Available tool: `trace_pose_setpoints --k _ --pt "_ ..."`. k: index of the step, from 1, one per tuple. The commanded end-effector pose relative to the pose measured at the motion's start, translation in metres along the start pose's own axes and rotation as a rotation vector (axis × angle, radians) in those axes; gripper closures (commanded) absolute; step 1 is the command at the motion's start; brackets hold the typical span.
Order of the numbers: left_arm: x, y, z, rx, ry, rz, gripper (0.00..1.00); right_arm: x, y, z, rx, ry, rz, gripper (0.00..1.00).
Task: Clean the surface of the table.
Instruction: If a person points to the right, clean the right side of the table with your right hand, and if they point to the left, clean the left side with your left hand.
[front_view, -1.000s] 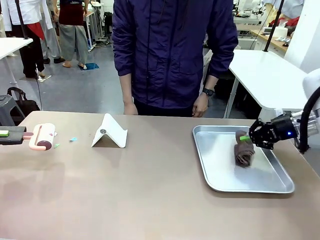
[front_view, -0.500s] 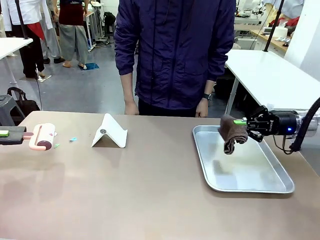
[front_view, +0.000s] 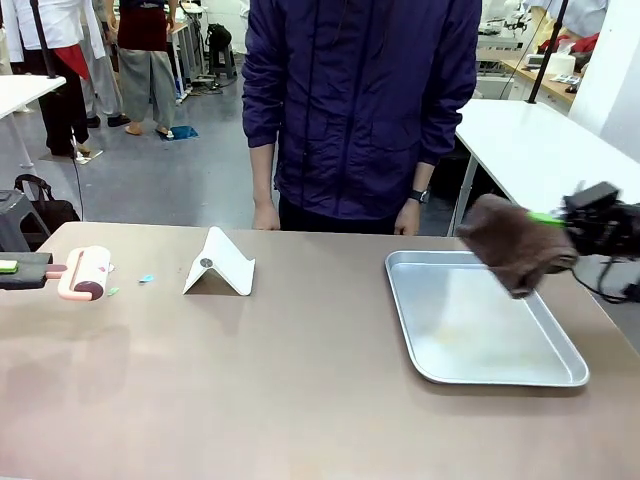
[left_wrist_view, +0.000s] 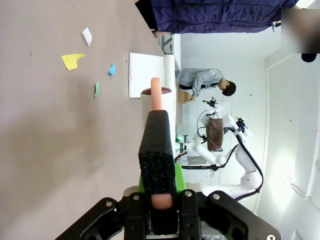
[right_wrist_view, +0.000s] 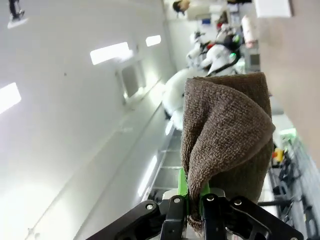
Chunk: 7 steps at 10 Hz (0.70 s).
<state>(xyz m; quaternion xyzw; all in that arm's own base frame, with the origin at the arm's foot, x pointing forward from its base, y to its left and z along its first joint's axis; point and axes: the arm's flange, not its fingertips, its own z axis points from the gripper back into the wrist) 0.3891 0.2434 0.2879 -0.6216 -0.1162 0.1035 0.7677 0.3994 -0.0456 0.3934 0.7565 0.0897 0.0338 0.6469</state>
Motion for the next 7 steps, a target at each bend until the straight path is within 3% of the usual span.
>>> trace_pose_setpoints --k 1,3,7 --pt "-0.006 -0.005 -0.001 0.003 0.000 -0.003 1.00 -0.035 -0.006 0.028 0.016 -0.020 0.013 0.91" --pt "-0.006 -0.005 -0.001 0.003 0.000 -0.003 1.00 -0.064 -0.020 0.055 -0.048 -0.178 0.024 0.91" --pt "-0.006 -0.005 -0.001 0.003 0.000 -0.003 1.00 -0.068 -0.025 0.072 -0.021 -0.188 0.000 0.91"
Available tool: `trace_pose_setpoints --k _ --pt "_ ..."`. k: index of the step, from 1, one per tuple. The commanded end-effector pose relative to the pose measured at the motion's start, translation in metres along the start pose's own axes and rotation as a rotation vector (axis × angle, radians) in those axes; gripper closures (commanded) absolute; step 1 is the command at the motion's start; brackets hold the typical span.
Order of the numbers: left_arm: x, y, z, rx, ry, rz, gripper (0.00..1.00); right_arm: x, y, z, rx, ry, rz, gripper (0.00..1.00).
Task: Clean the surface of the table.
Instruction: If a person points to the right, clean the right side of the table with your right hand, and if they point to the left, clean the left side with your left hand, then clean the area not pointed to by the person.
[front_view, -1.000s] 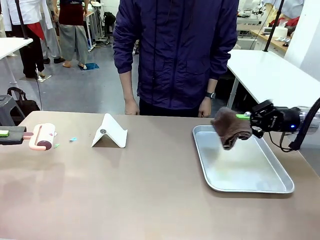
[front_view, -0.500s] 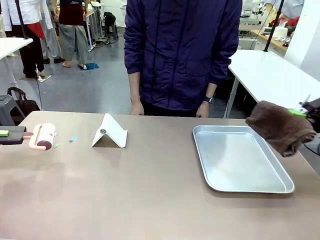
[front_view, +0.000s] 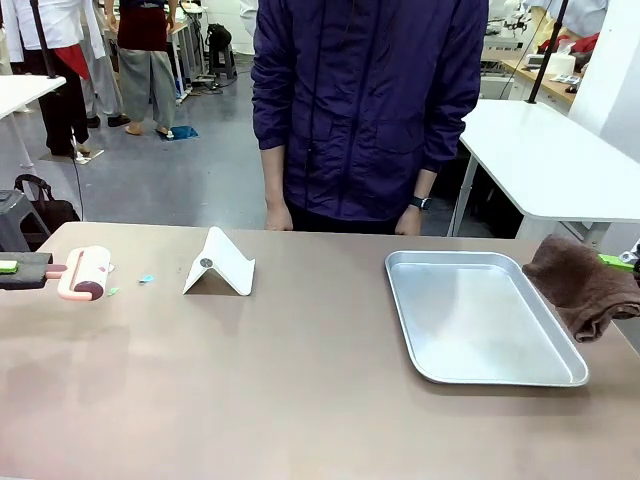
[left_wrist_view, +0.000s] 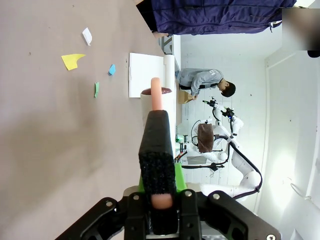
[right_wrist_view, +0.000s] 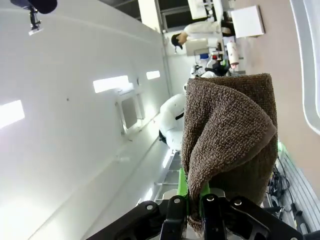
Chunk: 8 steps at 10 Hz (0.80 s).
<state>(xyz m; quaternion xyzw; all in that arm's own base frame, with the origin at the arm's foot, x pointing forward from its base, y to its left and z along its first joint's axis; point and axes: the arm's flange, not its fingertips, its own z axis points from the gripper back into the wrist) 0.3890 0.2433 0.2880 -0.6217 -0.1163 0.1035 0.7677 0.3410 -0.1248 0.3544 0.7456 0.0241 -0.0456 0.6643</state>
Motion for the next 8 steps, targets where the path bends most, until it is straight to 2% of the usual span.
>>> trace_pose_setpoints --k 1,8 --pt "-0.0054 -0.0044 -0.0005 0.003 0.000 -0.003 1.00 0.0002 0.0072 -0.0014 0.010 0.019 0.006 0.91" --pt "-0.0054 -0.0044 -0.0005 0.003 0.000 -0.003 1.00 0.0002 0.0072 -0.0014 0.010 0.019 0.006 0.91"
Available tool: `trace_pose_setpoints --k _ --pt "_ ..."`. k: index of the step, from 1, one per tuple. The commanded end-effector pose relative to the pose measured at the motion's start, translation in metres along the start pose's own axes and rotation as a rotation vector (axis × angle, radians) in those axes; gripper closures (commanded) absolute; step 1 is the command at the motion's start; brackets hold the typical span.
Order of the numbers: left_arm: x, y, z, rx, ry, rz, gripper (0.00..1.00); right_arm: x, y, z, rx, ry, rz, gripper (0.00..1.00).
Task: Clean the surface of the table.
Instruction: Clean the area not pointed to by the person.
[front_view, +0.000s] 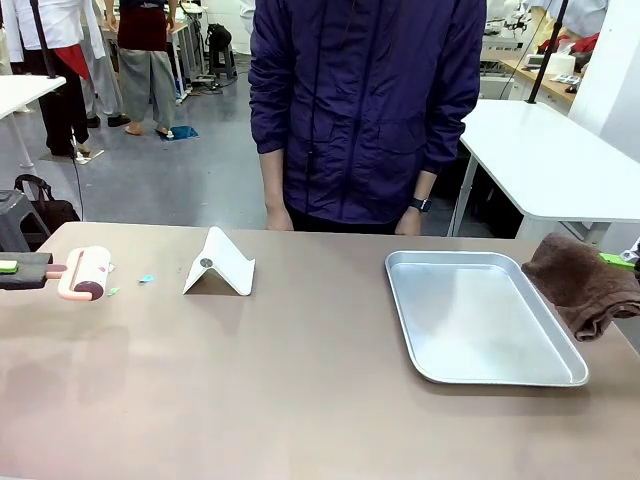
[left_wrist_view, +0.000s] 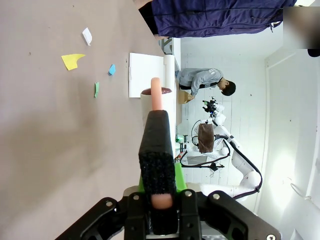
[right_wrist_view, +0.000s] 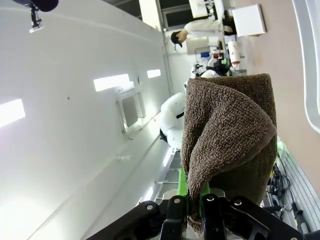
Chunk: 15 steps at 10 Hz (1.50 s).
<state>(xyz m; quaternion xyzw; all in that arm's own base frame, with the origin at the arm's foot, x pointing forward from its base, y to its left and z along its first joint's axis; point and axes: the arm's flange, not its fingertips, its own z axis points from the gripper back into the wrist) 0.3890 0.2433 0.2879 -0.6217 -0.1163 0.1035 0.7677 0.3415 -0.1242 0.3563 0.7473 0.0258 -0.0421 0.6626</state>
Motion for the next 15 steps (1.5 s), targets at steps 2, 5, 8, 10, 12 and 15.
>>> trace_pose_setpoints --k 2,5,8,10,12,15 --pt "-0.005 -0.004 -0.001 0.003 0.000 -0.003 1.00 0.000 0.005 -0.001 0.006 0.012 0.004 0.91" --pt "-0.005 -0.004 -0.001 0.003 0.000 -0.003 1.00 0.000 0.005 -0.001 0.006 0.012 0.004 0.91" --pt "-0.005 -0.004 -0.001 0.003 0.000 -0.003 1.00 0.000 0.005 -0.001 0.006 0.012 0.004 0.91" --pt "-0.005 -0.004 -0.001 0.003 0.000 -0.003 1.00 0.000 0.005 -0.001 0.006 0.012 0.004 0.91" --pt "0.007 -0.004 0.006 0.048 -0.036 0.001 0.78 0.000 0.005 -0.001 0.006 0.012 0.004 0.91" --pt "0.033 -0.006 0.033 0.152 -0.204 0.047 0.78 0.000 0.005 -0.001 0.006 0.012 0.004 0.91"
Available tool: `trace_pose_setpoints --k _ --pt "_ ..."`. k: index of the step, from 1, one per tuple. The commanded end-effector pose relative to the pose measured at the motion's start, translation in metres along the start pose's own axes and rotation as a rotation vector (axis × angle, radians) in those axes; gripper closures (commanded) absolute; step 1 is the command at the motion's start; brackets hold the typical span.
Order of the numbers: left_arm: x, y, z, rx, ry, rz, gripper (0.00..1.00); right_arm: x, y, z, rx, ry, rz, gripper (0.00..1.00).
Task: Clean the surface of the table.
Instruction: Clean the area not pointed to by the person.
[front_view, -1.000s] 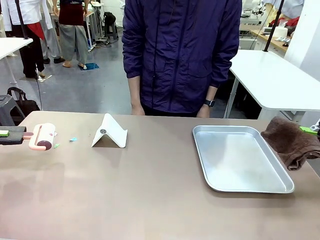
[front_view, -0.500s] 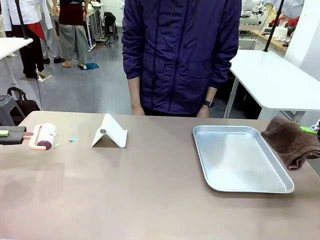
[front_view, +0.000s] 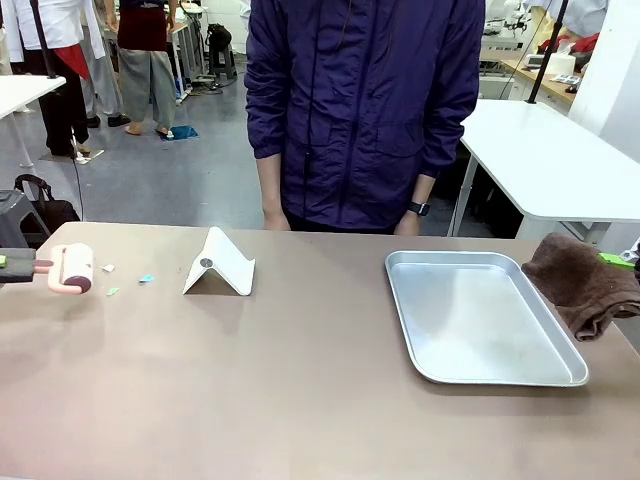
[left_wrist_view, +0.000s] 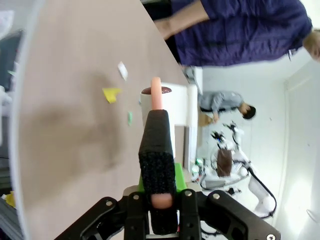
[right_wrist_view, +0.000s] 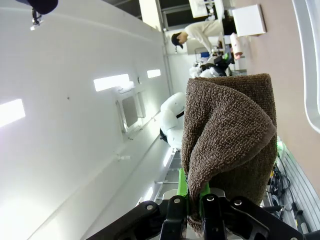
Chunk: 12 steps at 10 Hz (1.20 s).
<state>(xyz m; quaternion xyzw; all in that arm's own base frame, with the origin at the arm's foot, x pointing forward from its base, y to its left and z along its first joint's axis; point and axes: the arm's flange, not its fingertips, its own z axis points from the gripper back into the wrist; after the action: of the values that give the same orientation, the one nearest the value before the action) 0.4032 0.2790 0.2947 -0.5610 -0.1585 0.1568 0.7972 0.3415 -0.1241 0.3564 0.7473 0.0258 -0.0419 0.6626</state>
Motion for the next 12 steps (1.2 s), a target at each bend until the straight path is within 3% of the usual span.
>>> trace_pose_setpoints --k 1,2,5,12 --pt "0.015 -0.004 0.008 0.034 -0.077 0.059 0.78 0.000 0.005 -0.001 0.006 0.011 0.004 0.91" --pt "0.022 0.000 0.011 0.053 -0.114 0.086 0.78 0.000 0.005 -0.001 0.006 0.011 0.004 0.91" --pt "0.031 0.013 0.006 0.086 -0.072 0.103 0.78 0.000 0.005 -0.001 0.006 0.011 0.004 0.91" --pt "0.026 0.020 -0.011 0.170 0.068 -0.067 0.78 0.000 0.005 -0.001 0.006 0.011 0.004 0.91"
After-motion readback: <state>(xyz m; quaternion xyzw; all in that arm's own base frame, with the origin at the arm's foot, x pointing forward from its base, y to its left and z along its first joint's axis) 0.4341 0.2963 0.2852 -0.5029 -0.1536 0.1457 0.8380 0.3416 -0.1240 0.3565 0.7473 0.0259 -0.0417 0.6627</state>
